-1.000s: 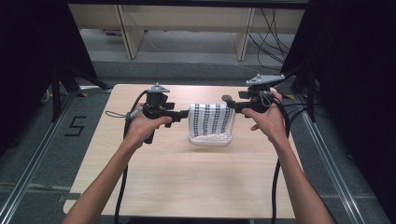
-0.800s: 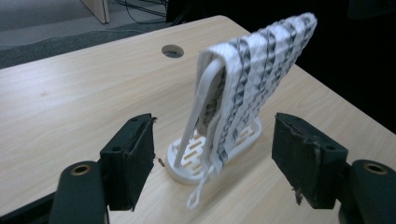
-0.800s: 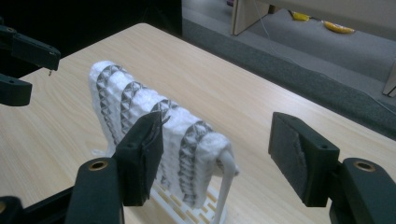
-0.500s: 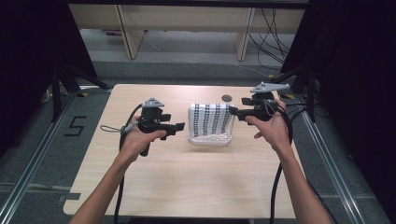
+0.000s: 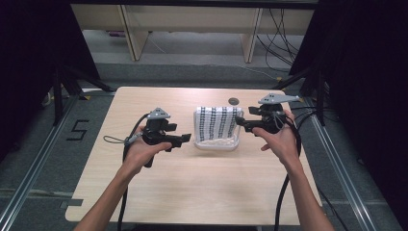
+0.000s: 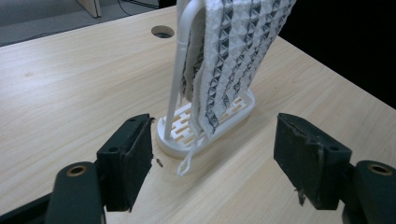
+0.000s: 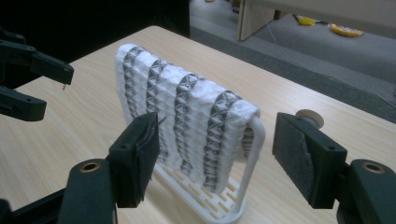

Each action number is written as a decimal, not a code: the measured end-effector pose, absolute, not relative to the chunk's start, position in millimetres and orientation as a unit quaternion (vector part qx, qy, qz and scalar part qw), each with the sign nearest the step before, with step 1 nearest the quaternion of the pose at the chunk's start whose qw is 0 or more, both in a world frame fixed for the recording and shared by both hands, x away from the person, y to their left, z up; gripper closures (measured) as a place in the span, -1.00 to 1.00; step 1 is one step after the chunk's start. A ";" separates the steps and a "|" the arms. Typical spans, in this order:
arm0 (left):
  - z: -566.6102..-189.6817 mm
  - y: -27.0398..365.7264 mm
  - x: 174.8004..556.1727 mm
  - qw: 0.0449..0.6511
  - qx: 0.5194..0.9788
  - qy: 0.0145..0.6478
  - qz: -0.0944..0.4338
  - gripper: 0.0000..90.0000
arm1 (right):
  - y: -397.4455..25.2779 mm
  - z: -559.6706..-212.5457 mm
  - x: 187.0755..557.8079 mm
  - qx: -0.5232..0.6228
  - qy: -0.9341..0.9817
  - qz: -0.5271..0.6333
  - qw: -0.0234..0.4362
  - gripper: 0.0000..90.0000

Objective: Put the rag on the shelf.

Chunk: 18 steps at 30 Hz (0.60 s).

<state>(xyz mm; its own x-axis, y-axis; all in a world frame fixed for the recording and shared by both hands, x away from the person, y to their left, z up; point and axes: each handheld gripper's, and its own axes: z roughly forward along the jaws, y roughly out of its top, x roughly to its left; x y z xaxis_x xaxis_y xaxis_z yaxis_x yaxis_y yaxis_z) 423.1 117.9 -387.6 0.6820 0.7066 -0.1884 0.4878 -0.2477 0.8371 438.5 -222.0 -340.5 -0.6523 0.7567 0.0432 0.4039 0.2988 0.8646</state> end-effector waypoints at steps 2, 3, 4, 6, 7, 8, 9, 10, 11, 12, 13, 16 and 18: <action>-386.7 117.3 419.4 0.482 0.781 0.380 0.118 -0.40 | -222.8 -343.9 433.1 0.367 0.781 0.465 0.198 -0.27; -386.3 117.4 418.5 0.482 0.781 0.380 0.117 -0.40 | -222.7 -345.9 431.2 0.370 0.778 0.470 0.193 -0.27; -386.3 117.3 417.8 0.484 0.780 0.379 0.115 -0.40 | -223.2 -348.4 429.2 0.373 0.774 0.474 0.194 -0.27; -386.5 117.3 417.4 0.486 0.780 0.378 0.114 -0.40 | -224.0 -350.6 428.7 0.374 0.775 0.472 0.191 -0.27; -386.9 117.5 416.5 0.485 0.779 0.379 0.119 -0.40 | -225.3 -354.1 428.3 0.370 0.786 0.459 0.187 -0.27; -387.1 118.0 416.4 0.484 0.780 0.378 0.119 -0.40 | -226.5 -355.2 427.2 0.374 0.783 0.460 0.190 -0.27; -387.6 118.4 416.6 0.486 0.780 0.376 0.116 -0.40 | -227.6 -356.9 427.2 0.373 0.781 0.465 0.186 -0.27; -387.7 118.7 416.6 0.486 0.780 0.377 0.115 -0.40 | -228.2 -358.2 425.9 0.376 0.779 0.465 0.186 -0.27; -387.7 119.0 416.4 0.485 0.780 0.377 0.117 -0.40 | -230.3 -357.7 424.9 0.379 0.782 0.459 0.184 -0.27; -387.7 119.0 416.4 0.485 0.780 0.377 0.117 -0.40 | -231.4 -359.1 424.9 0.374 0.783 0.460 0.190 -0.27; -389.0 118.5 415.7 0.489 0.779 0.376 0.118 -0.40 | -230.4 -360.6 423.3 0.382 0.777 0.465 0.186 -0.27; -388.8 117.6 413.8 0.485 0.781 0.374 0.119 -0.40 | -231.6 -360.7 421.0 0.382 0.781 0.459 0.183 -0.27; -390.0 116.8 412.0 0.485 0.783 0.371 0.115 -0.40 | -230.8 -363.2 419.5 0.377 0.782 0.459 0.187 -0.28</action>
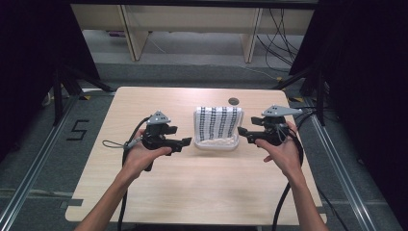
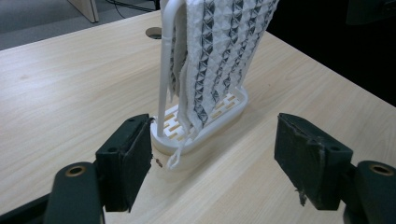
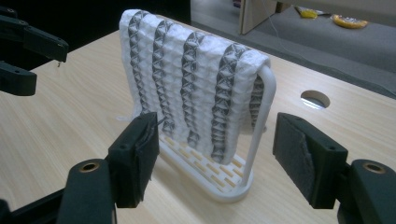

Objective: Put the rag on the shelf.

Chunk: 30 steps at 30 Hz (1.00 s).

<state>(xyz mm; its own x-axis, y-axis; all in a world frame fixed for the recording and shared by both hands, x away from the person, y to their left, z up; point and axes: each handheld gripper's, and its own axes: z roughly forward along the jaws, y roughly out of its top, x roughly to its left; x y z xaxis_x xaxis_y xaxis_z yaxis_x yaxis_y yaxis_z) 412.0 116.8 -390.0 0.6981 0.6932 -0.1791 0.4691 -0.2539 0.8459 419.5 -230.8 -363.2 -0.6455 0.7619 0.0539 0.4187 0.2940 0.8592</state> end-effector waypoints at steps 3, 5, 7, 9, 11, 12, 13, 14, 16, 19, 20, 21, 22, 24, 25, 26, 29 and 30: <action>-391.7 118.6 409.5 0.480 0.787 0.370 0.118 -0.40 | -230.6 -365.1 416.5 0.383 0.781 0.457 0.188 -0.32; -393.0 121.5 408.1 0.471 0.793 0.367 0.121 -0.40 | -232.6 -365.4 414.8 0.384 0.785 0.450 0.183 -0.37; -395.9 121.8 405.9 0.474 0.786 0.376 0.127 -0.40 | -233.2 -367.5 413.4 0.397 0.779 0.447 0.186 -0.47; -398.9 124.1 405.3 0.466 0.793 0.373 0.125 -0.40 | -234.6 -370.7 414.5 0.399 0.779 0.446 0.187 -0.52; -402.0 124.6 404.1 0.464 0.794 0.372 0.125 -0.40 | -234.4 -373.8 412.9 0.402 0.783 0.439 0.180 -0.52; -402.0 124.6 404.1 0.464 0.794 0.372 0.125 -0.40 | -234.4 -373.8 412.9 0.402 0.783 0.439 0.180 -0.52; -405.1 123.3 402.2 0.467 0.790 0.377 0.124 -0.40 | -232.2 -378.8 410.9 0.409 0.780 0.440 0.177 -0.58; -405.7 124.5 401.6 0.459 0.798 0.371 0.125 -0.40 | -232.2 -380.2 410.4 0.408 0.782 0.437 0.175 -0.60; -407.0 124.0 399.7 0.460 0.796 0.372 0.126 -0.40 | -231.3 -382.9 407.2 0.412 0.784 0.431 0.172 -0.59; -407.9 124.1 397.1 0.459 0.799 0.367 0.129 -0.40 | -231.1 -387.0 404.2 0.408 0.786 0.429 0.177 -0.59; -409.5 122.8 396.0 0.464 0.796 0.368 0.125 -0.40 | -231.4 -387.3 402.7 0.409 0.786 0.429 0.175 -0.59; -410.1 123.1 394.4 0.457 0.801 0.366 0.128 -0.40 | -231.7 -388.2 401.5 0.408 0.787 0.428 0.173 -0.59; -411.3 122.5 393.1 0.456 0.802 0.365 0.128 -0.40 | -231.5 -389.2 399.9 0.410 0.786 0.429 0.175 -0.59; -412.8 122.8 390.7 0.452 0.807 0.358 0.126 -0.41 | -232.5 -391.3 397.3 0.407 0.786 0.431 0.177 -0.59; -413.2 123.3 389.3 0.449 0.809 0.356 0.127 -0.41 | -232.8 -392.6 396.1 0.401 0.786 0.435 0.179 -0.59; -413.2 123.3 389.3 0.449 0.809 0.356 0.127 -0.41 | -232.8 -392.6 396.1 0.401 0.786 0.435 0.179 -0.59; -415.2 124.6 383.7 0.450 0.810 0.353 0.127 -0.43 | -232.6 -397.9 389.0 0.403 0.780 0.445 0.176 -0.59; -415.2 124.6 383.7 0.450 0.810 0.353 0.127 -0.44 | -233.1 -396.9 386.8 0.406 0.782 0.440 0.170 -0.59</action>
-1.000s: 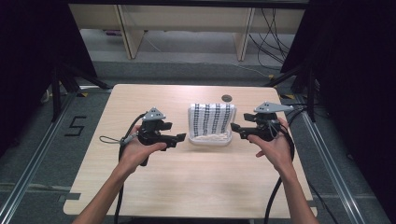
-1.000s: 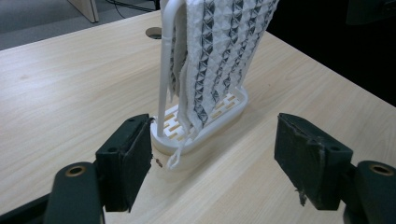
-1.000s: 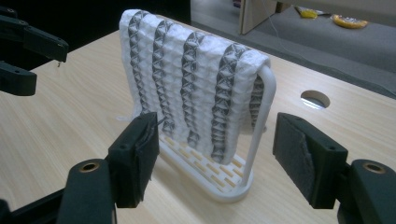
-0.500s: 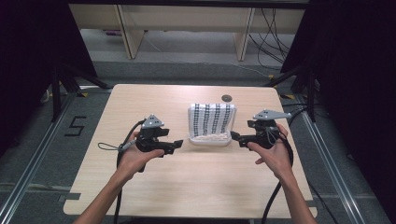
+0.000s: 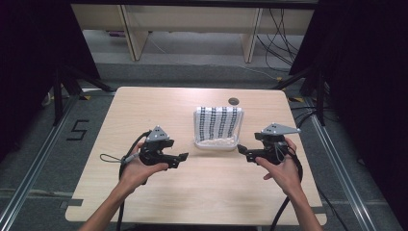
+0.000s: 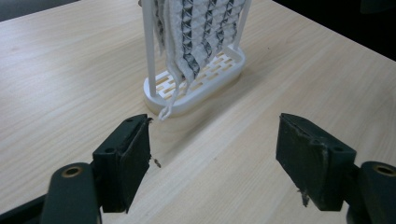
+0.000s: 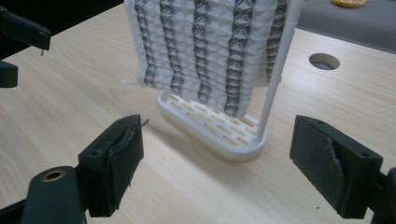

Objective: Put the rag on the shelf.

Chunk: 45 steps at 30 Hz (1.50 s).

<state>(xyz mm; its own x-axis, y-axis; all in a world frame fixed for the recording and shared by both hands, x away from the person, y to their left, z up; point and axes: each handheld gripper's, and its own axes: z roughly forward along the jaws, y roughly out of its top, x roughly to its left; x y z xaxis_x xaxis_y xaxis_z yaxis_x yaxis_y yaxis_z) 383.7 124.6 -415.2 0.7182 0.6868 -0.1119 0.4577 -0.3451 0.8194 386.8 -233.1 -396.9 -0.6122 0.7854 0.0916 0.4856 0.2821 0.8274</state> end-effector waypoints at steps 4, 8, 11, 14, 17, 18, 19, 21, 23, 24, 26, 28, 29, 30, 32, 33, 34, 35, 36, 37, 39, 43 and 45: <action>-418.1 123.4 378.2 0.454 0.809 0.350 0.129 -0.50 | -230.1 -400.0 383.8 0.399 0.785 0.441 0.174 -0.59; -420.0 122.8 374.9 0.454 0.812 0.341 0.132 -0.52 | -227.7 -401.4 380.8 0.395 0.787 0.441 0.175 -0.59; -425.4 121.2 370.9 0.460 0.810 0.340 0.127 -0.55 | -225.0 -404.8 376.8 0.387 0.788 0.444 0.179 -0.59; -427.0 121.9 368.5 0.452 0.815 0.338 0.131 -0.57 | -221.9 -406.5 372.3 0.390 0.789 0.443 0.173 -0.59; -429.2 121.0 365.9 0.459 0.813 0.335 0.128 -0.58 | -221.6 -408.1 371.9 0.381 0.793 0.443 0.173 -0.59; -430.2 120.2 364.3 0.464 0.809 0.338 0.130 -0.58 | -220.4 -408.7 370.1 0.386 0.791 0.442 0.172 -0.59; -430.9 121.3 362.6 0.458 0.814 0.332 0.129 -0.58 | -218.3 -411.6 367.3 0.389 0.790 0.444 0.163 -0.58; -431.9 121.3 361.8 0.459 0.815 0.330 0.130 -0.58 | -219.0 -413.9 366.5 0.379 0.798 0.435 0.172 -0.58; -435.0 122.4 359.2 0.454 0.818 0.328 0.131 -0.58 | -217.3 -417.4 363.4 0.385 0.797 0.435 0.164 -0.58; -435.0 122.4 359.2 0.454 0.818 0.328 0.131 -0.58 | -216.6 -418.9 361.9 0.387 0.798 0.433 0.160 -0.58; -437.4 122.0 357.0 0.455 0.816 0.331 0.131 -0.58 | -216.1 -422.7 360.3 0.383 0.801 0.431 0.161 -0.58; -440.2 123.8 355.3 0.454 0.819 0.327 0.130 -0.58 | -217.1 -425.9 359.2 0.378 0.805 0.429 0.159 -0.57; -443.2 124.3 352.3 0.451 0.819 0.329 0.131 -0.58 | -216.2 -428.3 357.5 0.383 0.802 0.431 0.158 -0.57; -445.6 123.0 350.9 0.457 0.815 0.333 0.129 -0.58 | -216.6 -429.1 355.6 0.389 0.802 0.428 0.150 -0.57; -446.5 124.3 349.7 0.445 0.823 0.327 0.134 -0.58 | -217.1 -431.5 355.3 0.387 0.802 0.429 0.152 -0.57; -450.3 124.4 347.5 0.444 0.826 0.322 0.131 -0.58 | -217.2 -435.4 352.7 0.390 0.800 0.432 0.147 -0.57; -451.7 124.5 345.8 0.442 0.827 0.324 0.130 -0.58 | -218.1 -436.5 351.6 0.389 0.803 0.426 0.150 -0.57; -453.8 124.6 345.0 0.446 0.826 0.322 0.124 -0.58 | -219.2 -438.2 351.7 0.380 0.806 0.426 0.157 -0.56; -454.3 125.3 343.5 0.441 0.829 0.320 0.125 -0.58 | -218.5 -439.8 349.7 0.386 0.804 0.428 0.149 -0.56; -454.3 125.3 343.5 0.441 0.829 0.320 0.125 -0.58 | -217.9 -441.1 347.7 0.391 0.803 0.427 0.143 -0.56; -458.8 124.8 338.4 0.444 0.826 0.325 0.124 -0.58 | -218.2 -444.2 344.8 0.393 0.802 0.427 0.143 -0.56; -464.6 125.9 333.8 0.441 0.829 0.323 0.119 -0.58 | -219.5 -450.0 341.9 0.381 0.805 0.428 0.149 -0.56; -467.2 126.9 331.6 0.438 0.831 0.321 0.119 -0.58 | -219.5 -452.3 338.4 0.381 0.808 0.427 0.142 -0.56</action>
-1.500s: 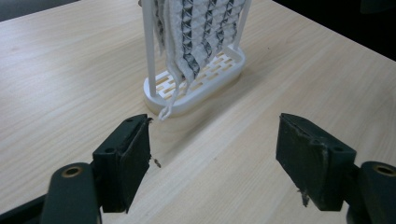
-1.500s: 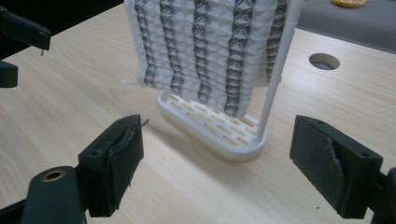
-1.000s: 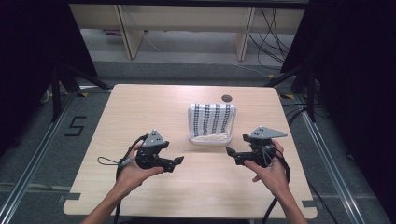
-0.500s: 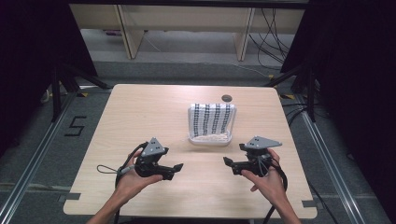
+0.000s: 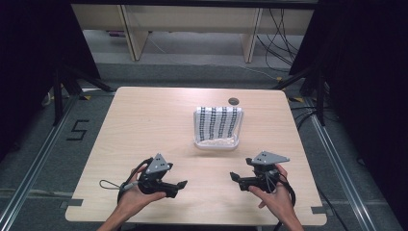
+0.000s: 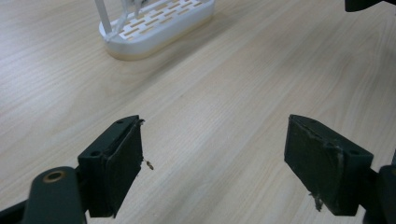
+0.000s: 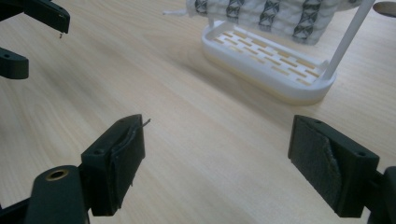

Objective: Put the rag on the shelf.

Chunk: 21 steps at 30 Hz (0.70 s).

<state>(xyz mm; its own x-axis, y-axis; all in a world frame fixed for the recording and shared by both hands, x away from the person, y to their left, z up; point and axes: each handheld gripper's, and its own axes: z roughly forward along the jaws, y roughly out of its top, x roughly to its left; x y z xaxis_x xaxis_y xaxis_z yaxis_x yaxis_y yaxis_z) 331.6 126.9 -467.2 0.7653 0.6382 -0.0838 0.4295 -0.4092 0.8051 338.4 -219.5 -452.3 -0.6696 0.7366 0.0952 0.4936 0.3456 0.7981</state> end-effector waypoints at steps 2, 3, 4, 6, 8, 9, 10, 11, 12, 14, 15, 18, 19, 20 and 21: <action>-469.8 127.7 329.3 0.432 0.834 0.321 0.121 -0.58 | -218.0 -454.9 333.7 0.385 0.806 0.428 0.138 -0.56; -471.5 127.9 328.3 0.436 0.832 0.322 0.118 -0.58 | -218.7 -456.0 333.5 0.378 0.809 0.430 0.136 -0.56; -471.5 127.9 328.3 0.436 0.832 0.322 0.118 -0.58 | -218.7 -456.1 331.4 0.379 0.811 0.424 0.138 -0.56; -474.1 131.7 324.5 0.430 0.835 0.319 0.124 -0.58 | -217.9 -458.0 329.0 0.376 0.813 0.424 0.137 -0.56; -476.0 134.8 321.5 0.432 0.832 0.323 0.128 -0.58 | -217.3 -459.2 327.2 0.374 0.814 0.423 0.135 -0.56; -476.0 134.8 321.5 0.432 0.832 0.323 0.128 -0.58 | -217.3 -459.2 327.2 0.374 0.814 0.423 0.135 -0.56; -477.8 137.4 318.1 0.434 0.829 0.327 0.128 -0.58 | -216.4 -460.7 325.9 0.372 0.814 0.424 0.138 -0.56; -478.0 139.3 316.7 0.432 0.831 0.325 0.128 -0.58 | -215.5 -461.3 324.6 0.374 0.814 0.423 0.134 -0.57; -478.0 139.3 316.7 0.432 0.831 0.325 0.128 -0.58 | -215.5 -461.3 324.6 0.374 0.814 0.423 0.134 -0.57; -477.6 143.8 312.3 0.432 0.829 0.327 0.137 -0.58 | -213.7 -465.0 321.4 0.370 0.819 0.418 0.130 -0.57; -477.6 143.8 312.3 0.432 0.829 0.327 0.137 -0.58 | -213.6 -466.2 320.4 0.369 0.821 0.417 0.128 -0.57; -479.2 150.2 307.4 0.436 0.827 0.328 0.136 -0.58 | -213.5 -470.7 317.4 0.367 0.826 0.412 0.119 -0.58; -479.2 150.2 307.4 0.436 0.827 0.328 0.136 -0.58 | -213.3 -471.8 314.8 0.374 0.825 0.407 0.117 -0.58; -480.9 153.3 304.3 0.431 0.828 0.331 0.138 -0.58 | -213.1 -473.6 313.2 0.373 0.826 0.406 0.117 -0.58; -480.9 153.3 304.3 0.431 0.828 0.331 0.138 -0.58 | -213.6 -475.2 312.1 0.369 0.829 0.403 0.118 -0.58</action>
<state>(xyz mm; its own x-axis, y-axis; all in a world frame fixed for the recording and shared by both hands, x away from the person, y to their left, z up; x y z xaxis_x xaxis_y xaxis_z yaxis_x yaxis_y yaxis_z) 304.3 153.3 -480.9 0.7434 0.6664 -0.0568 0.4287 -0.4097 0.8052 312.1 -213.6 -475.2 -0.6991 0.7079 0.1011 0.5169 0.4025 0.7555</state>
